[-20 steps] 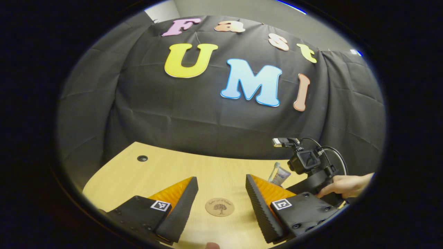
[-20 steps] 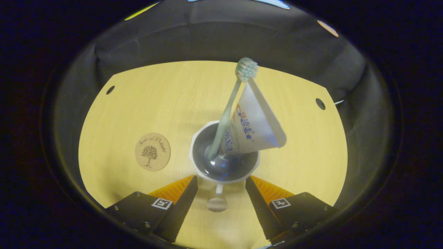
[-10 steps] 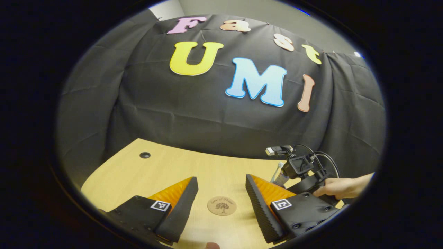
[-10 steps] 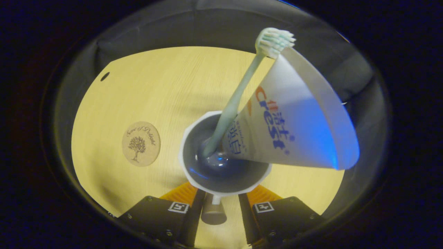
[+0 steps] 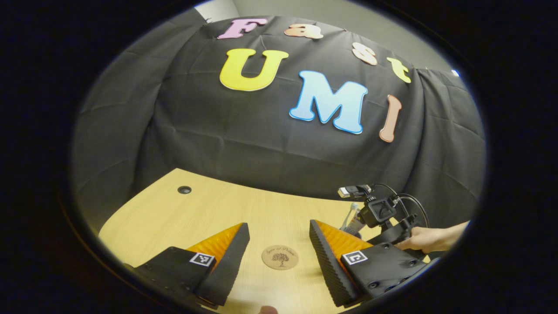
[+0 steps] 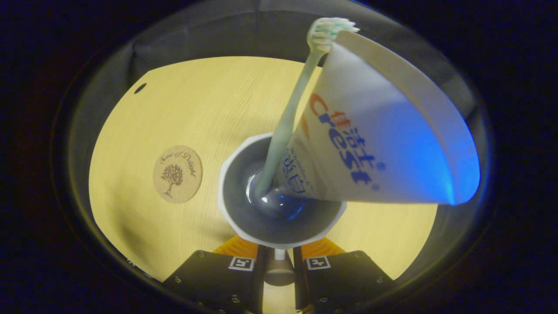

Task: Put the toothbrush and toothpaste on the desktop into the cup, then pick up the cup and place it on the coaster on the desktop.

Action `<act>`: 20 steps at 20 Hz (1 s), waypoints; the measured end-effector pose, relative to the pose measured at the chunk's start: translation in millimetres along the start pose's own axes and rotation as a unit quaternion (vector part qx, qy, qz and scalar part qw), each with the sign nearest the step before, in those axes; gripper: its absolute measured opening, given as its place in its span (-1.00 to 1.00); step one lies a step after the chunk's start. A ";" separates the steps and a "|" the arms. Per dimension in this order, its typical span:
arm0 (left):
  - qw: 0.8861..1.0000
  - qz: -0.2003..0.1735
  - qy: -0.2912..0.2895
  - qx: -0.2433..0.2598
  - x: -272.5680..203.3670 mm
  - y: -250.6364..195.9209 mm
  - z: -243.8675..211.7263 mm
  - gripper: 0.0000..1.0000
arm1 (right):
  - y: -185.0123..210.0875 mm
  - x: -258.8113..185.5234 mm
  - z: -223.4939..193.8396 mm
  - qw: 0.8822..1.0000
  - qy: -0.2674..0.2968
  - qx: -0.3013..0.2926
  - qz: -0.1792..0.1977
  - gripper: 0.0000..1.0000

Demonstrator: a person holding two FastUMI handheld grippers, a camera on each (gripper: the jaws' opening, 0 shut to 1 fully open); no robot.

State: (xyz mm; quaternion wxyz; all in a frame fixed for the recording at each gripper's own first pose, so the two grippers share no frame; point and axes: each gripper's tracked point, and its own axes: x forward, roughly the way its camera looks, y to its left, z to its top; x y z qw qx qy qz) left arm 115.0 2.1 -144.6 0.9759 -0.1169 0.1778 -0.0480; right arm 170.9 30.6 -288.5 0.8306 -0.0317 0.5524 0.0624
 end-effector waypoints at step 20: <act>0.999 0.043 -0.009 -0.012 -41.6 44.4 6.1 0.82 | 81.6 -31.4 30.2 0.996 -0.034 -0.062 0.056 -0.43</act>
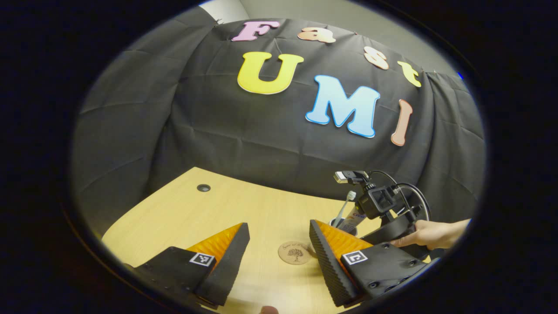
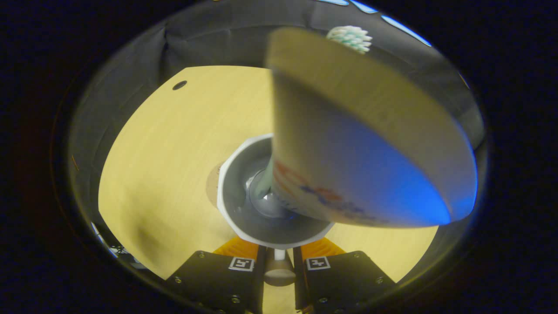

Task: Put the toothbrush and toothpaste on the desktop into the cup, then pick up the cup and place it on the coaster on the desktop.

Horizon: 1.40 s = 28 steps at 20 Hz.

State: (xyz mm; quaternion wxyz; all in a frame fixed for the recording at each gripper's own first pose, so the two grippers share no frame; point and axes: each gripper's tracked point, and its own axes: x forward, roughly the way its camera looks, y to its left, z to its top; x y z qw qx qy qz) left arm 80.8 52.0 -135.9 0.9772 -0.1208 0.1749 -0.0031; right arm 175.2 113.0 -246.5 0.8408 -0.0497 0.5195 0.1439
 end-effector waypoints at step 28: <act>1.000 0.013 -0.007 -0.007 -16.2 22.3 5.5 0.82 | 26.9 -11.0 13.7 0.998 0.017 -0.050 0.016 0.31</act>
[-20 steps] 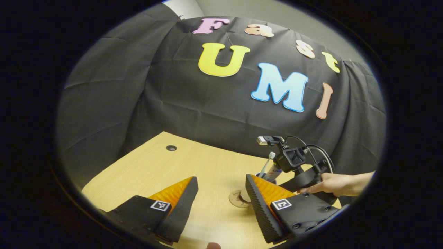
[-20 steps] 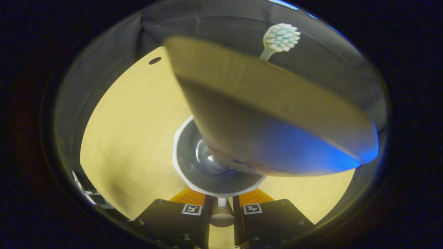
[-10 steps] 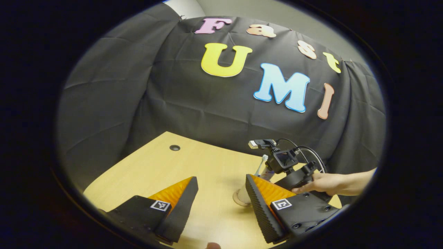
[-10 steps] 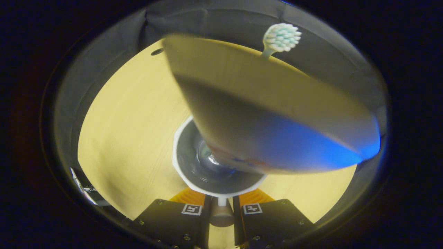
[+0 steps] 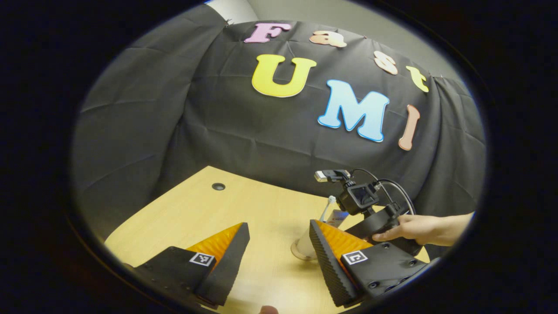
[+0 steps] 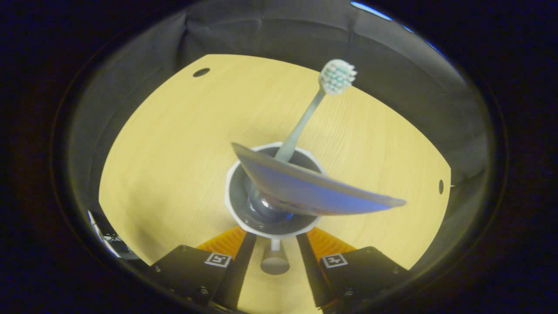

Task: Put the toothbrush and toothpaste on the desktop into the cup, then pick up the cup and place it on the coaster on the desktop.

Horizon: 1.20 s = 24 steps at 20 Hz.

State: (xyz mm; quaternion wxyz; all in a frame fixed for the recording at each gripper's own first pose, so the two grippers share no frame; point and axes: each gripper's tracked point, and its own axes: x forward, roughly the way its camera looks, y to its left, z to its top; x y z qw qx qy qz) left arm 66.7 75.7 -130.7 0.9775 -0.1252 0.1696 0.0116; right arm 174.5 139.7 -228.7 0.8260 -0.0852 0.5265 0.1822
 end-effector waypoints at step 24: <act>0.990 -0.102 -0.056 0.079 -11.3 -150.1 43.6 0.82 | -124.3 -255.9 -73.8 0.882 -0.420 0.175 -0.126 0.74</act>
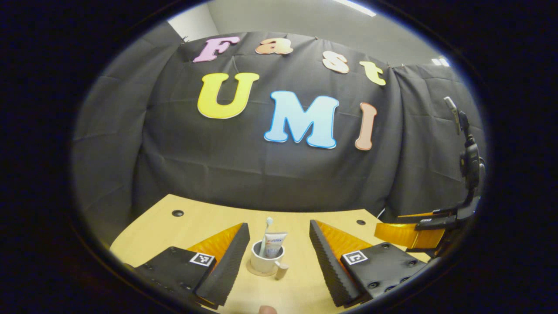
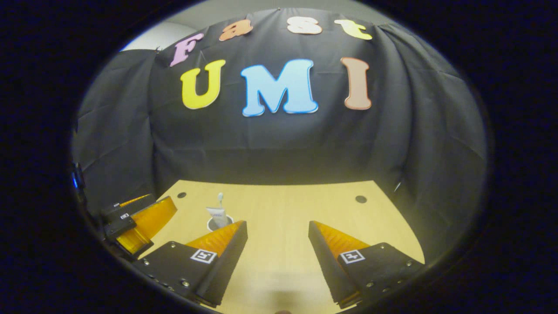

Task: Put the toothbrush and toothpaste on the desktop into the cup, then pick up the cup and place it on the coaster on the desktop.

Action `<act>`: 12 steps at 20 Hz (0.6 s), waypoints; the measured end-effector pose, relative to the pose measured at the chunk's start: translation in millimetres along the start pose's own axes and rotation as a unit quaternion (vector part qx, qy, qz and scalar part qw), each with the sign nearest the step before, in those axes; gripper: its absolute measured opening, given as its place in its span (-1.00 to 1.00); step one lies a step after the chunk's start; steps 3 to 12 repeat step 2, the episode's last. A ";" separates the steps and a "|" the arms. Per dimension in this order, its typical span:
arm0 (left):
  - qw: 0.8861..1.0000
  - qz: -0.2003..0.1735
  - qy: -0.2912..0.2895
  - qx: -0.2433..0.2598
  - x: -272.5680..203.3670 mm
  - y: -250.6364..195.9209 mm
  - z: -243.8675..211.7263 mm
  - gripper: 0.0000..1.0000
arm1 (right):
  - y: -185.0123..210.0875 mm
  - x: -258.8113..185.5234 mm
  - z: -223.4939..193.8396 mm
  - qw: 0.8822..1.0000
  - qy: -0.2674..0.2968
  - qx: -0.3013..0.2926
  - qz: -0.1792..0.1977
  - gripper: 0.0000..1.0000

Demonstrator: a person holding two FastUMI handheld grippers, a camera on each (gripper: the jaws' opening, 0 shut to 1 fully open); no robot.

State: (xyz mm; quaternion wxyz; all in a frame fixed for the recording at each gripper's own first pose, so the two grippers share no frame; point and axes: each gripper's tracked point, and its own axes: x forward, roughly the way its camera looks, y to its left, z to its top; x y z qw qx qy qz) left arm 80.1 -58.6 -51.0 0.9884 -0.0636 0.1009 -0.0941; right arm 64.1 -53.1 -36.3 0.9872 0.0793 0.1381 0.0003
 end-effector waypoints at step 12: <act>1.000 0.000 -0.012 0.001 -4.1 -9.0 5.3 0.80 | -6.4 -11.3 20.3 0.999 -0.050 -0.013 -0.015 0.74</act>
